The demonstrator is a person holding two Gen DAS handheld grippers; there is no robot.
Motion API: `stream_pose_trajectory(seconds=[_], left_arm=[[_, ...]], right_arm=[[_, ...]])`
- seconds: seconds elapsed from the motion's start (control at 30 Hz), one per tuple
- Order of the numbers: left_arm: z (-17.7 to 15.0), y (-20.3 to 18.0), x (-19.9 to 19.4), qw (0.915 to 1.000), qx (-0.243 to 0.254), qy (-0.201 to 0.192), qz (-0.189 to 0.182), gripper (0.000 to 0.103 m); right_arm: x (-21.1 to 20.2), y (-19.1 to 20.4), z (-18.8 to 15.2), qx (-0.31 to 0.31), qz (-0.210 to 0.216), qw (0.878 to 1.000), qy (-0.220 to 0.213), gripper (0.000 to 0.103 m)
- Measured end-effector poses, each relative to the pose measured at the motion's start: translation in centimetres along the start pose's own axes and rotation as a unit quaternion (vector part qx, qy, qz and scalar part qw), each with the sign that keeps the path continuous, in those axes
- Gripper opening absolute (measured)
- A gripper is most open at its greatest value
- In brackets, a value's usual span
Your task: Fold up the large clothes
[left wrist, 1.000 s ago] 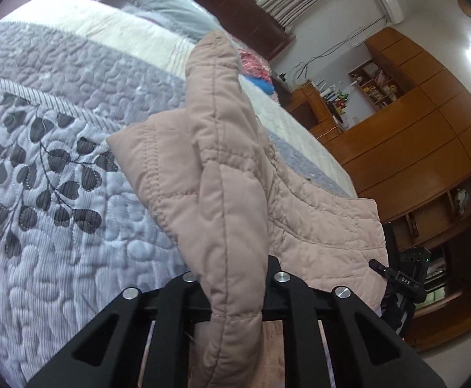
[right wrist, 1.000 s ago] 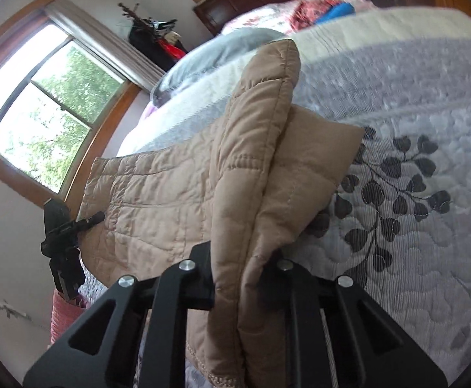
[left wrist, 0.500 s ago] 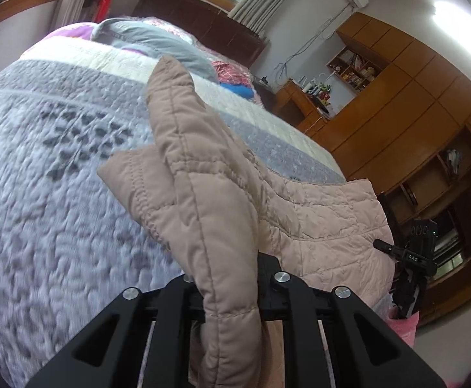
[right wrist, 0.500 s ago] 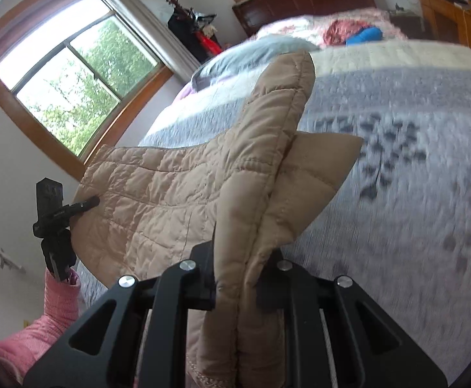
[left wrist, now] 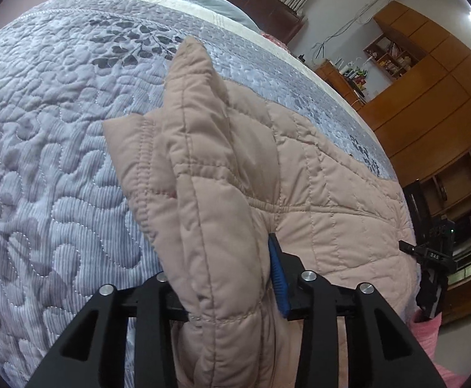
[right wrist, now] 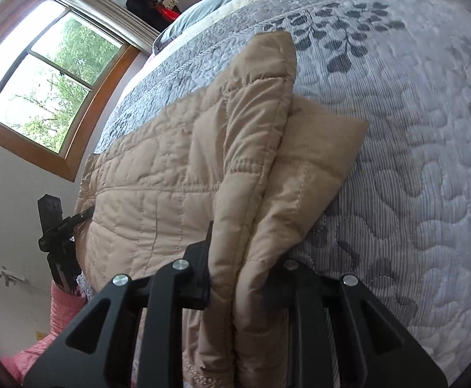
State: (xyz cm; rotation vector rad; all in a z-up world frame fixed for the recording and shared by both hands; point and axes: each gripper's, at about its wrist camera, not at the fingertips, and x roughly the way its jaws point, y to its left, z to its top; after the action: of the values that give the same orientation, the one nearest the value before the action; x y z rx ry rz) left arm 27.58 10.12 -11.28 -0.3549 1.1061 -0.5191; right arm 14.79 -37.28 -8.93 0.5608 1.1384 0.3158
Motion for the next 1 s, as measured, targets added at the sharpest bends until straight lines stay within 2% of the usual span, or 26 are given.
stream_pose_trajectory(seconds=[0.17, 0.27, 0.33, 0.4, 0.5, 0.57, 0.63, 0.73, 0.9, 1.0], left_arm=[[-0.4, -0.2, -0.2, 1.0000, -0.001, -0.002, 0.003, 0.042], [-0.7, -0.3, -1.0, 0.9997, -0.019, 0.003, 0.013, 0.048], [-1.0, -0.8, -2.7, 0.9984, -0.030, -0.007, 0.048, 0.053], [-1.5, -1.9, -4.5, 0.9953, -0.019, -0.026, 0.091, 0.054], [-2.6, -4.5, -7.4, 0.9807, 0.018, -0.075, 0.180, 0.054], [-3.1, -6.9, -8.4, 0.9711, 0.047, -0.091, 0.216, 0.054], [-4.0, -9.0, -8.9, 0.9703, 0.072, -0.101, 0.208, 0.054], [-5.5, -11.1, -7.9, 0.9705, 0.092, -0.093, 0.203, 0.055], [-7.5, -12.7, -4.7, 0.9637, 0.122, -0.075, 0.225, 0.055], [-8.4, -12.5, -3.3, 0.9579, 0.130, -0.070, 0.246, 0.055]], right_arm=[[0.8, -0.7, -0.1, 0.022, 0.020, 1.000, -0.002, 0.026], [-0.2, -0.3, -0.3, 0.014, 0.001, 1.000, -0.011, 0.040], [-1.4, 0.3, -0.7, 0.000, -0.033, 0.999, -0.020, 0.042], [-3.1, 1.4, -1.2, -0.022, -0.071, 0.997, -0.036, 0.040], [-5.7, 4.2, -2.6, -0.074, -0.134, 0.987, -0.054, 0.035], [-6.5, 6.0, -3.6, -0.105, -0.149, 0.981, -0.060, 0.034], [-6.8, 7.6, -4.5, -0.129, -0.137, 0.981, -0.050, 0.032], [-5.5, 9.4, -5.6, -0.148, -0.136, 0.979, -0.027, 0.028], [-3.4, 9.1, -6.8, -0.144, -0.144, 0.979, -0.004, 0.027], [-2.4, 7.4, -7.3, -0.124, -0.151, 0.981, 0.007, 0.023]])
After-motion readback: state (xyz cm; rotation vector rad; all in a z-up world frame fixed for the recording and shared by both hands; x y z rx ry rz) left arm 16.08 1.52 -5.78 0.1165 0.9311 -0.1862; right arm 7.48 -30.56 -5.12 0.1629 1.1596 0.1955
